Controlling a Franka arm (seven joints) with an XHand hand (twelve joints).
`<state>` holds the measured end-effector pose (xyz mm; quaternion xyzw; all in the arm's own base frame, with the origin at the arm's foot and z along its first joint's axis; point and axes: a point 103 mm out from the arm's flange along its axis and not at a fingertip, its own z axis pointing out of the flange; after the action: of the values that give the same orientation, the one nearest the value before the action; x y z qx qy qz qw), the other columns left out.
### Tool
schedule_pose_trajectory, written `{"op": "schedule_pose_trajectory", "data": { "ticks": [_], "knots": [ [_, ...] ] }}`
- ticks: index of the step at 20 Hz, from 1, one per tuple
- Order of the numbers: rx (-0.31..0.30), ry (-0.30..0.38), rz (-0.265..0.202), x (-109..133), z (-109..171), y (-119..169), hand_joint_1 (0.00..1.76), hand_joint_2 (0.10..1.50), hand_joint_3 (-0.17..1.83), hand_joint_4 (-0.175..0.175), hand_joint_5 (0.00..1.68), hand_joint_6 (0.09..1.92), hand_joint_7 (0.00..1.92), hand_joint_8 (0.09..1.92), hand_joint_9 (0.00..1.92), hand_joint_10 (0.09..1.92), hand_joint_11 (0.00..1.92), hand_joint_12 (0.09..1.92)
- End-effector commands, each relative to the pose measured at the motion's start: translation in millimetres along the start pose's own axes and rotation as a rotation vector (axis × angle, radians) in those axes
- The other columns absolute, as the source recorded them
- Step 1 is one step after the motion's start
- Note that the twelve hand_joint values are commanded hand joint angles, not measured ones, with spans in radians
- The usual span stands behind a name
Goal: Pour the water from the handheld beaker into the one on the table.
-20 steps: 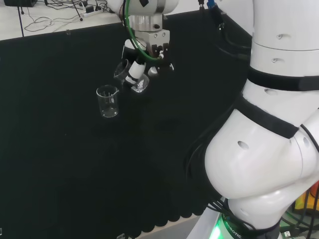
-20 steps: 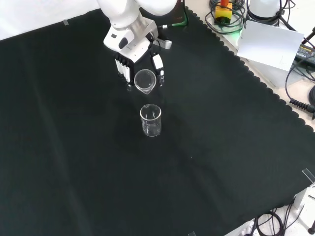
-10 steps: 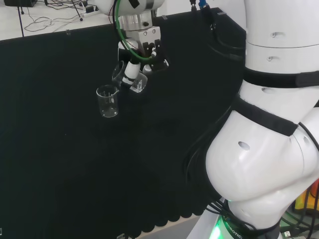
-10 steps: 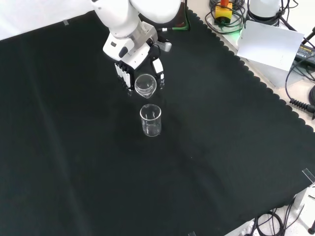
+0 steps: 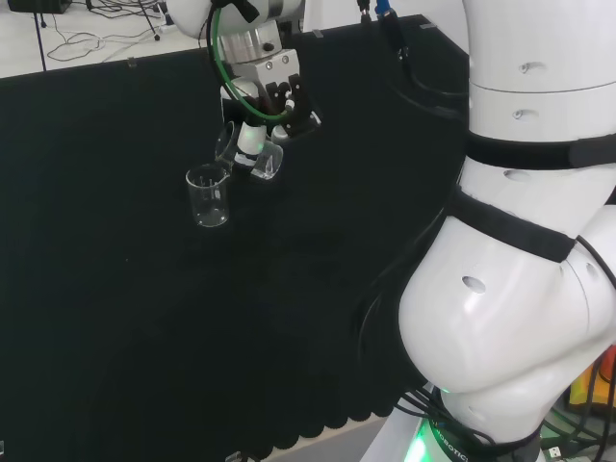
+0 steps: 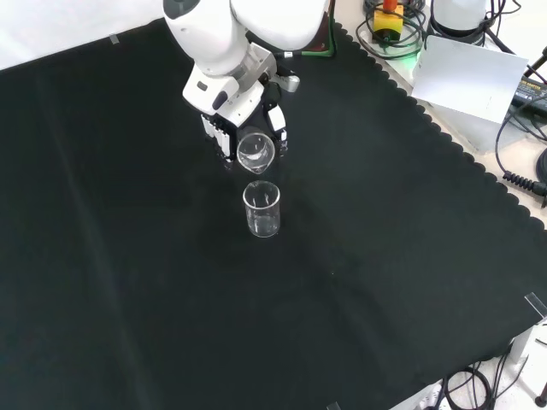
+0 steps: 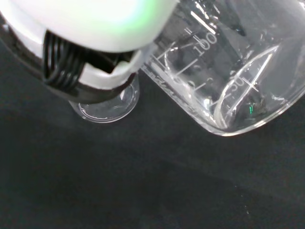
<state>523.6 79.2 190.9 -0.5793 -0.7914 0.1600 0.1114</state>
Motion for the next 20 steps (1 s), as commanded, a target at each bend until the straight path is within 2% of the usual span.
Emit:
{"op": "schedule_pose_trajectory", "data": {
  "ticks": [1,20],
  "knots": [
    [0.024,-0.040,0.008,3.4,-2.3,1.8,1.32,0.72,0.44,-0.175,1.51,0.09,1.57,0.09,1.60,0.09,1.23,0.81],
    [0.120,-0.145,0.053,13.0,-11.9,5.5,1.32,0.72,0.43,-0.175,1.50,0.10,1.57,0.09,1.60,0.09,1.24,0.80]
  ]
}}
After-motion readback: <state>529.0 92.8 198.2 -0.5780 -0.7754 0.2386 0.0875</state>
